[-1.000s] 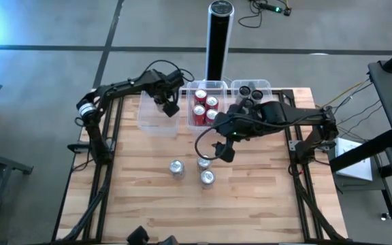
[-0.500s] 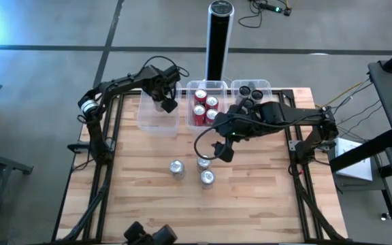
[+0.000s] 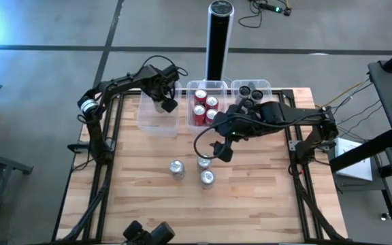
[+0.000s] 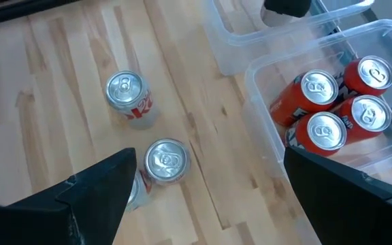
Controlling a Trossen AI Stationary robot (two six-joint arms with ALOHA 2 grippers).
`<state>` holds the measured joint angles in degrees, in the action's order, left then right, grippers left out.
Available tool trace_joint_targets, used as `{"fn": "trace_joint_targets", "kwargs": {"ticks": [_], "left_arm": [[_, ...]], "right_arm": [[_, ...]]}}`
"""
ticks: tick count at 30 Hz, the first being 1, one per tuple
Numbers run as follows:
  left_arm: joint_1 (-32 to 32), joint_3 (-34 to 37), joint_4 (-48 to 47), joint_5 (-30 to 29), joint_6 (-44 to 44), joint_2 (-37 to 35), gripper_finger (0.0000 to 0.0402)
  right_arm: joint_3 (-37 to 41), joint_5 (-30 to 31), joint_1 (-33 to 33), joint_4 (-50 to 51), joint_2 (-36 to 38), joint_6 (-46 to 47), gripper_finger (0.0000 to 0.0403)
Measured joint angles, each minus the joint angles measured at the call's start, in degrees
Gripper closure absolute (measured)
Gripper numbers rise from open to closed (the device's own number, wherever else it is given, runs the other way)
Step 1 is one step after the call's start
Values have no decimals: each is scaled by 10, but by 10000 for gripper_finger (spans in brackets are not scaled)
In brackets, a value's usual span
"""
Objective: Sort soda cans
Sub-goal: Put the red-silver soda can into the left white bin
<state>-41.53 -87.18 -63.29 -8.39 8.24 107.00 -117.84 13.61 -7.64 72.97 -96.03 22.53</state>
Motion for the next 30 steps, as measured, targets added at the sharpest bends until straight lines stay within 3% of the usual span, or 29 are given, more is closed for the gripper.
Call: {"fn": "trace_joint_targets", "kwargs": {"ticks": [23, 30], "left_arm": [[-16, 5, -2, 0, -88, 0, 114], [-20, 7, -9, 27, -89, 0, 114]], "right_arm": [[0, -1, -9, 0, 0, 23, 35], [0, -1, -12, 0, 0, 31, 35]]}}
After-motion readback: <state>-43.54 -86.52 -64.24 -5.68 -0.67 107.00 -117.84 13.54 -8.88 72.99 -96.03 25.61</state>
